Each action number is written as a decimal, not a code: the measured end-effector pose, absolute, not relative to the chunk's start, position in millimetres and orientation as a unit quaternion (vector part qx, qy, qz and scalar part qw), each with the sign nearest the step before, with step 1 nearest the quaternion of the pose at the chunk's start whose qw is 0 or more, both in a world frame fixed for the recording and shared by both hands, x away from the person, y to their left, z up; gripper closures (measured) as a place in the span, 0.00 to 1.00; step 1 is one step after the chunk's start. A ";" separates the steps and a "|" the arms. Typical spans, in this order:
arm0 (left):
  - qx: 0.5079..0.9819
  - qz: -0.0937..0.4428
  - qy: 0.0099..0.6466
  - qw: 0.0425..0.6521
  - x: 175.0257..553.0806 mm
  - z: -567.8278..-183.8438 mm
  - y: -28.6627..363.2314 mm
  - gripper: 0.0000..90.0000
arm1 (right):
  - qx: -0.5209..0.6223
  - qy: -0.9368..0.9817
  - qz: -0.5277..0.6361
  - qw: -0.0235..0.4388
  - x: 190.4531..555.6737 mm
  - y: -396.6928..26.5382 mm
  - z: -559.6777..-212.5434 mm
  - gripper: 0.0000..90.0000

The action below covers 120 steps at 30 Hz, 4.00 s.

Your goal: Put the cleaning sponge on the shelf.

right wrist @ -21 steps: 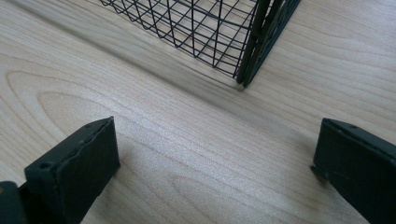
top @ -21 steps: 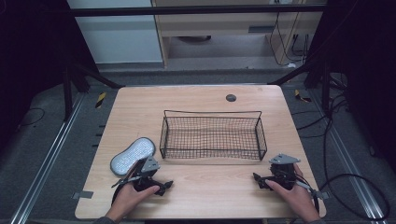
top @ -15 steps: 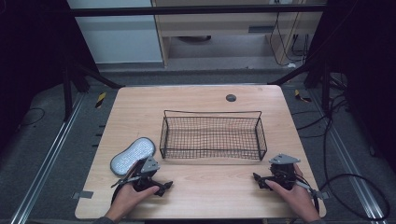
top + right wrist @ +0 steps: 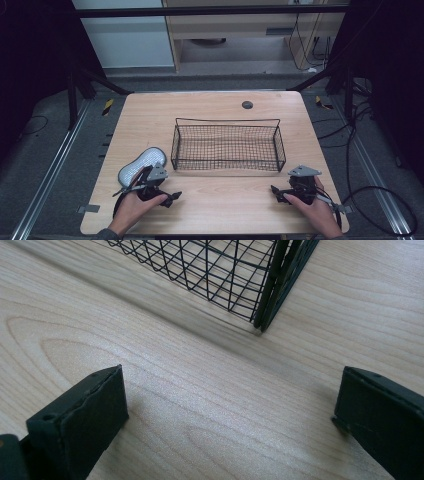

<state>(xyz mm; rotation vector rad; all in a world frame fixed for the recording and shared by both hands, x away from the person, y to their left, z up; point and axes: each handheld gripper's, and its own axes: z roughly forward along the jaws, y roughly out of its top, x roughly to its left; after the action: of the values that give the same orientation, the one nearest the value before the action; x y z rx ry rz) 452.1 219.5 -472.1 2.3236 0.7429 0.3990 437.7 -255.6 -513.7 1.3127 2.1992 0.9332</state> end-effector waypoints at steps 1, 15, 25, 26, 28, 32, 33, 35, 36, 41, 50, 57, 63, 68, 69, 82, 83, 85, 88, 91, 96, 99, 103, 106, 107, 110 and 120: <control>0.888 0.152 0.284 0.329 452.1 -472.1 219.5 0.04 | 0.471 0.789 0.335 0.206 437.7 -255.6 -513.7 0.01; 0.878 0.160 0.362 0.269 490.4 -455.3 270.1 0.05 | 0.471 0.790 0.335 0.207 437.5 -255.6 -513.8 0.01; 0.896 0.152 0.362 0.206 506.0 -455.7 276.5 0.05 | 0.471 0.789 0.335 0.208 437.4 -255.3 -513.9 0.01; 0.898 0.150 0.363 0.199 508.7 -455.0 277.2 0.04 | 0.471 0.789 0.335 0.208 437.3 -255.3 -513.9 0.01; 0.899 0.144 0.367 0.188 512.7 -454.4 278.5 0.04 | 0.471 0.790 0.335 0.208 437.2 -255.3 -513.9 0.01; 0.899 0.138 0.375 0.177 521.4 -452.0 282.1 0.04 | 0.473 0.789 0.335 0.205 437.0 -255.1 -513.6 0.01; 0.900 0.134 0.378 0.174 523.7 -451.6 282.6 0.05 | 0.473 0.788 0.335 0.205 436.9 -255.1 -513.6 0.01; 0.901 0.132 0.378 0.167 526.0 -451.3 283.2 0.05 | 0.473 0.788 0.336 0.205 436.9 -255.0 -513.6 0.01; 0.902 0.130 0.380 0.162 528.1 -451.7 283.4 0.05 | 0.473 0.788 0.336 0.205 436.9 -255.0 -513.6 0.01; 0.901 0.118 0.389 0.149 537.3 -456.2 286.2 0.04 | 0.473 0.788 0.335 0.205 436.8 -255.0 -513.6 0.01; 0.906 0.099 0.390 0.134 543.2 -463.8 285.5 0.05 | 0.473 0.789 0.335 0.206 436.7 -254.8 -513.7 0.01; 0.909 0.090 0.387 0.127 545.4 -468.1 284.7 0.04 | 0.473 0.789 0.335 0.205 436.5 -254.7 -513.7 0.01; 0.907 0.079 0.394 0.126 549.0 -474.3 285.3 0.04 | 0.473 0.789 0.335 0.205 436.5 -254.6 -513.8 0.01; 0.903 0.073 0.404 0.130 552.2 -476.3 288.9 0.04 | 0.473 0.789 0.335 0.205 436.3 -254.6 -513.8 0.01; 0.903 0.072 0.404 0.129 552.3 -476.8 289.0 0.04 | 0.472 0.789 0.335 0.205 436.3 -254.6 -513.8 0.01; 0.902 0.064 0.405 0.135 553.7 -477.6 290.7 0.07 | 0.472 0.789 0.335 0.205 436.1 -254.5 -513.8 0.01; 0.904 0.069 0.401 0.134 553.3 -476.3 290.9 0.08 | 0.472 0.789 0.335 0.205 436.0 -254.5 -513.8 0.01; 0.902 0.069 0.403 0.137 552.0 -476.0 290.5 0.11 | 0.473 0.789 0.335 0.204 435.8 -254.3 -513.8 0.01; 0.904 0.074 0.396 0.140 549.3 -474.9 290.1 0.14 | 0.472 0.790 0.335 0.204 436.0 -254.5 -513.8 0.01; 0.911 0.078 0.383 0.135 546.5 -472.0 288.6 0.15 | 0.471 0.790 0.336 0.204 436.1 -254.5 -513.8 0.00; 0.911 0.102 0.368 0.157 538.5 -454.2 287.0 0.15 | 0.471 0.790 0.335 0.204 436.1 -254.5 -513.8 0.00; 0.911 0.123 0.358 0.163 534.5 -441.6 287.8 0.15 | 0.472 0.790 0.335 0.204 436.1 -254.4 -513.8 0.00; 0.910 0.133 0.354 0.173 531.1 -430.8 288.8 0.15 | 0.471 0.790 0.335 0.204 436.1 -254.4 -513.8 0.00; 0.910 0.146 0.346 0.178 528.8 -418.4 287.8 0.15 | 0.472 0.790 0.335 0.204 436.1 -254.4 -513.8 0.00; 0.910 0.149 0.343 0.180 528.4 -414.7 287.1 0.15 | 0.471 0.790 0.335 0.204 436.1 -254.4 -513.8 0.00; 0.911 0.157 0.336 0.180 527.4 -406.5 284.9 0.16 | 0.471 0.790 0.335 0.204 436.2 -254.5 -513.8 0.00; 0.918 0.181 0.305 0.179 522.3 -378.9 276.5 0.17 | 0.472 0.789 0.335 0.204 436.0 -254.3 -513.8 0.00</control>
<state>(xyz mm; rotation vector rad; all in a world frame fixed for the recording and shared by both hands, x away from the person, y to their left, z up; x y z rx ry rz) 522.3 276.5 -378.9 2.5950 0.8629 0.5112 436.0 -254.3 -513.8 1.3178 2.2020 0.9356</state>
